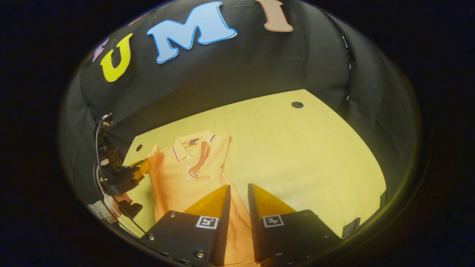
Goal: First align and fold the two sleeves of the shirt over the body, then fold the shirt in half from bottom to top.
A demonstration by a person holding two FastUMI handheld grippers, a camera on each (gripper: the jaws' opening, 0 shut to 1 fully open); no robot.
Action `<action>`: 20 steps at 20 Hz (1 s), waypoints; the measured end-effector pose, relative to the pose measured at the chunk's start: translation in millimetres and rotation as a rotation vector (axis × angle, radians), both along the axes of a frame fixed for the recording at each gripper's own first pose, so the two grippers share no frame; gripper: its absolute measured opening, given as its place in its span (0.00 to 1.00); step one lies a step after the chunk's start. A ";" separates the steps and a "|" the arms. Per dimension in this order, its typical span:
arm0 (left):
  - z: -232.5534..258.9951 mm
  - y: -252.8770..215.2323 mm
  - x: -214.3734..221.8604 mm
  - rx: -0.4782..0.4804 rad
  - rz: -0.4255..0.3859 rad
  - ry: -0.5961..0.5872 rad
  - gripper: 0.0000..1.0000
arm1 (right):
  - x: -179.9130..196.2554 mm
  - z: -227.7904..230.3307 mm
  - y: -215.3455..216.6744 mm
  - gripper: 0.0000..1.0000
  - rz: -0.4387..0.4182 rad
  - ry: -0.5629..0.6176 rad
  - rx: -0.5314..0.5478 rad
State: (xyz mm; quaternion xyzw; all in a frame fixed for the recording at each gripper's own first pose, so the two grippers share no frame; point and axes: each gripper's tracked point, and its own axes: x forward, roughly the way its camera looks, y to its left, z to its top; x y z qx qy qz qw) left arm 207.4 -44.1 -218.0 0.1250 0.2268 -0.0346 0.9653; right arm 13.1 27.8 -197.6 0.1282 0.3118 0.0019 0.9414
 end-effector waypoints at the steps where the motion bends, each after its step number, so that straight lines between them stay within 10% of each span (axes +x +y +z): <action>1: -5.9 -14.0 1.4 0.009 -0.032 0.007 0.10 | -3.2 -1.2 -2.6 0.29 -0.008 0.001 0.004; 10: -32.2 -93.8 -15.5 0.016 -0.154 0.120 0.18 | -34.2 -17.5 -40.5 0.29 -0.101 0.023 0.050; 14: -27.3 -102.1 -24.2 -0.012 -0.154 0.120 0.97 | -45.3 -23.6 -51.8 0.29 -0.122 0.029 0.066; 20: -21.5 -98.2 -28.6 -0.051 -0.117 0.114 0.97 | -53.4 -30.2 -53.7 0.29 -0.095 0.035 0.069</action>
